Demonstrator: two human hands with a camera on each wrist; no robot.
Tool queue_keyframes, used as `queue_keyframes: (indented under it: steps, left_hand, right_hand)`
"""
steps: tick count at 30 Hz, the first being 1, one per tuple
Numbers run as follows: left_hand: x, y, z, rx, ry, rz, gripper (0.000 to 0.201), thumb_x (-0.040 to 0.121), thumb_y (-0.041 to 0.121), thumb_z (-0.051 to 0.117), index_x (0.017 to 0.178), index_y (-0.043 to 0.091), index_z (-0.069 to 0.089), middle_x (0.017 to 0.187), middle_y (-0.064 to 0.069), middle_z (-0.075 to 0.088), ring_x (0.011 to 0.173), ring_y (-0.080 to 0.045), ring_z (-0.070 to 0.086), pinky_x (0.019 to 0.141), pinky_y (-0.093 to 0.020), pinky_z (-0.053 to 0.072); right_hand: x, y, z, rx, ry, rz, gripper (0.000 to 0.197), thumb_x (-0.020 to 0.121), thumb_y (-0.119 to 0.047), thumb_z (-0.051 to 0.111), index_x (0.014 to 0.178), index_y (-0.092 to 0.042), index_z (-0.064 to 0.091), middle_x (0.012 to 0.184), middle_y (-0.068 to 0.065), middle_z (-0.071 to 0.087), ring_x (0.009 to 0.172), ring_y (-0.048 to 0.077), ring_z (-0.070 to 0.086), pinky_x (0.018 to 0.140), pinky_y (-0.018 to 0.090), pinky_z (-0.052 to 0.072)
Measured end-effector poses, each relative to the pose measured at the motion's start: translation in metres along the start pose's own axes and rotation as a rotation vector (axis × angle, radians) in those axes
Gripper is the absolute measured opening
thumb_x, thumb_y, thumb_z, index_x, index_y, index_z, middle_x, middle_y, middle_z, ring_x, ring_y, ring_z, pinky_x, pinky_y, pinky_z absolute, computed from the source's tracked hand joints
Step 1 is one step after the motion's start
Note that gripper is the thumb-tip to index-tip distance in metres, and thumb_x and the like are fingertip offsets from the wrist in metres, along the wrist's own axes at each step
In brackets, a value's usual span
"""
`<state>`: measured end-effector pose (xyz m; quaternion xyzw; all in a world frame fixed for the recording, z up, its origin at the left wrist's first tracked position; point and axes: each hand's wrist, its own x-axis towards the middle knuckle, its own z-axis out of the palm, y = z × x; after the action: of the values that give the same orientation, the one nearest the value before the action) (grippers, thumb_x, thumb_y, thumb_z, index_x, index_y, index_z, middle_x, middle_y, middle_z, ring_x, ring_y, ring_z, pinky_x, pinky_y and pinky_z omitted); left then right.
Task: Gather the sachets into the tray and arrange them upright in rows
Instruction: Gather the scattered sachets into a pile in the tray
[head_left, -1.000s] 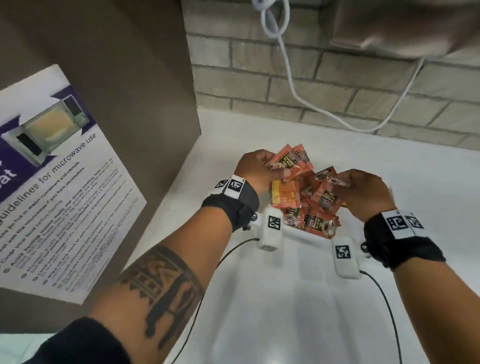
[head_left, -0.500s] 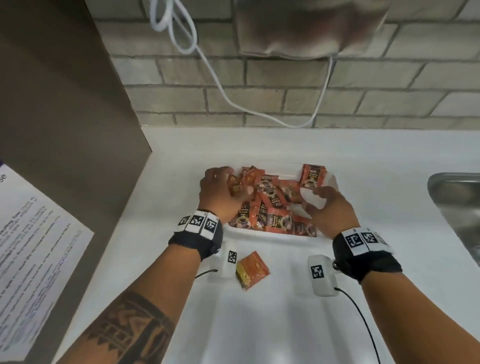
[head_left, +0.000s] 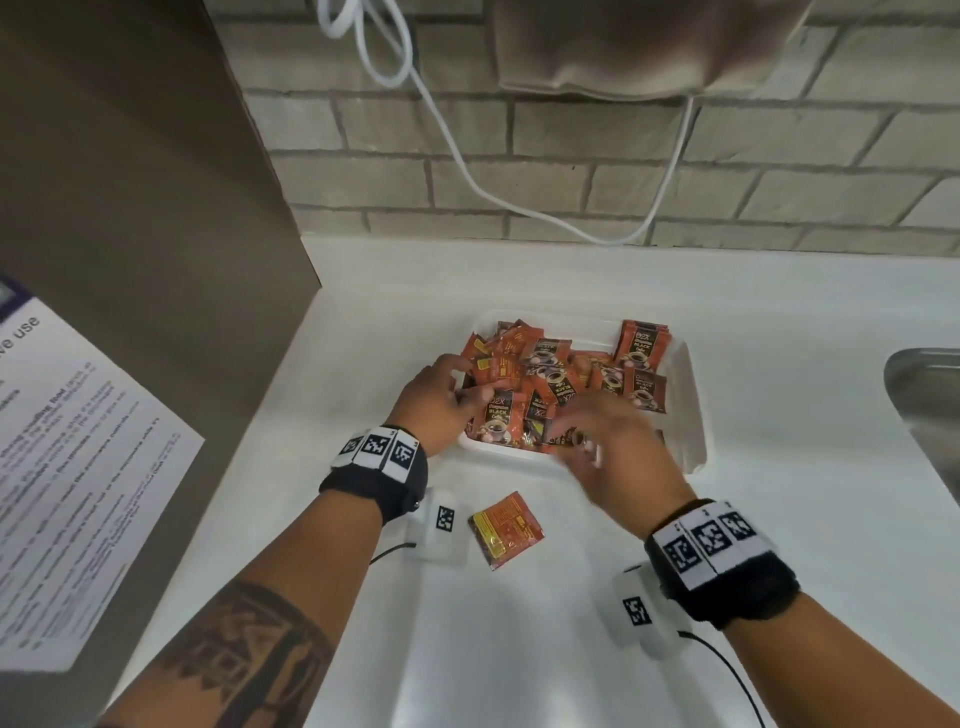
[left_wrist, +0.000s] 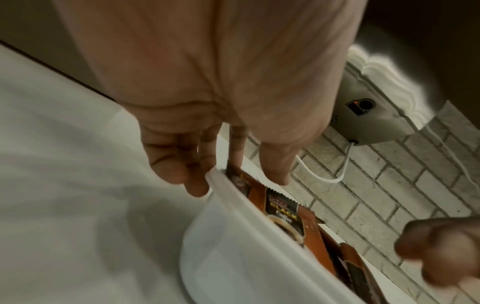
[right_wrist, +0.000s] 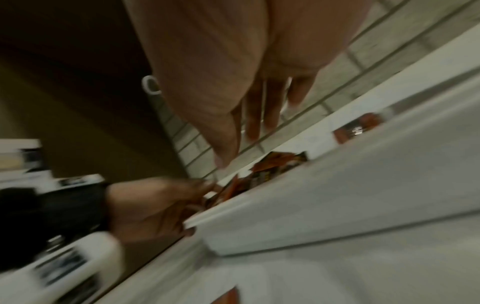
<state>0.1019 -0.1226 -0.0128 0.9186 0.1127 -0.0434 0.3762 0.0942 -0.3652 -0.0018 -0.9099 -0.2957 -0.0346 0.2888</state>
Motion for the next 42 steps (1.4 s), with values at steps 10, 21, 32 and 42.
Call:
queue_keyframes:
  steps: [10,21,32,42]
  left_hand:
    - [0.006,-0.007,-0.004,-0.001,0.008,0.002,0.023,0.102,0.02,0.051,0.124,0.026,0.056,0.113,0.002,0.062,0.101,-0.019,0.059,0.082,-0.025,0.044]
    - [-0.004,-0.027,-0.017,-0.072,-0.026,0.041,0.044,0.092,0.016,0.068,0.127,0.023,0.041,0.105,0.0,0.06,0.075,-0.01,0.06,0.063,-0.02,0.042]
    - [-0.023,-0.058,-0.051,-0.163,-0.116,-0.165,0.056,0.087,0.025,0.074,0.124,0.021,0.032,0.104,-0.005,0.056,0.084,-0.02,0.061,0.067,-0.034,0.05]
    - [-0.015,-0.058,-0.044,-0.259,0.052,-0.139,0.024,0.102,0.027,0.052,0.123,0.019,0.042,0.101,0.002,0.059,0.086,-0.011,0.061,0.072,-0.028,0.046]
  right_hand:
    - [0.014,-0.036,0.06,-0.469,-0.778,-0.176,0.06,0.082,-0.016,0.071,0.136,-0.021,0.044,0.126,-0.001,0.05,0.099,0.026,0.064,0.069,0.035,0.053]
    - [0.028,-0.029,-0.004,0.143,-0.43,0.184,0.012,0.091,-0.034,0.07,0.103,-0.033,0.068,0.091,-0.017,0.067,0.082,-0.003,0.061,0.068,0.017,0.045]
    - [0.034,0.032,-0.005,0.044,0.148,0.657,0.047,0.087,-0.039,0.069,0.127,-0.019,0.057,0.128,0.008,0.055,0.116,0.03,0.055,0.094,0.039,0.046]
    - [0.021,0.033,0.022,0.242,0.009,0.739,0.05,0.096,-0.024,0.06,0.139,-0.013,0.036,0.135,0.014,0.054,0.115,0.036,0.058,0.082,0.033,0.042]
